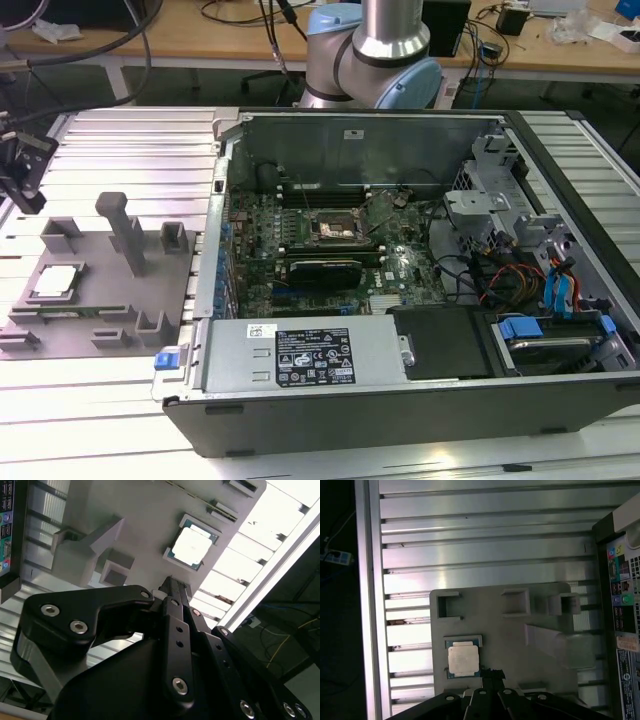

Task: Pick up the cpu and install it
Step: 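Pick up the cpu and move it towards the insertion slot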

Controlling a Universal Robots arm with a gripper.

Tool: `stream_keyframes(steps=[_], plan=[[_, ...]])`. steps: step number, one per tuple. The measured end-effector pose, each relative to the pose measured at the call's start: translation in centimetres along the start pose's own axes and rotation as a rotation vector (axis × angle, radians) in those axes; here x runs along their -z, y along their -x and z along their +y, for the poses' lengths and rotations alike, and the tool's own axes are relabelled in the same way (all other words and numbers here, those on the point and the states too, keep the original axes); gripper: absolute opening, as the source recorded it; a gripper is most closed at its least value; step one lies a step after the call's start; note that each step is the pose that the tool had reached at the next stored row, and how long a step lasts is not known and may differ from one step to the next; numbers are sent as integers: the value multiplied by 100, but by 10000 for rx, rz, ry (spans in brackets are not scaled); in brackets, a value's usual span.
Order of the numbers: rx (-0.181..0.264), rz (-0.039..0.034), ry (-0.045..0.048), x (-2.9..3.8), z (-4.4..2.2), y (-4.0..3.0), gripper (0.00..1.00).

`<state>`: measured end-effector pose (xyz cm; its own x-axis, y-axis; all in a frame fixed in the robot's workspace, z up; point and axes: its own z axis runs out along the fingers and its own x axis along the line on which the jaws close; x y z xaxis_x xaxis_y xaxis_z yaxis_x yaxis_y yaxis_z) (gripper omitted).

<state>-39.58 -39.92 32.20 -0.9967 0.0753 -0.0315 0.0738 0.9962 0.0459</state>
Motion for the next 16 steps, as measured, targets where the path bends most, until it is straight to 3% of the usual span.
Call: stream_keyframes(steps=[5, 9, 16], plan=[[-1, -6, -3, -63, -4, -24, 11], [0, -11, -11, -165, -12, -67, 11], [2, -14, -40, -250, -19, -107, 11]])
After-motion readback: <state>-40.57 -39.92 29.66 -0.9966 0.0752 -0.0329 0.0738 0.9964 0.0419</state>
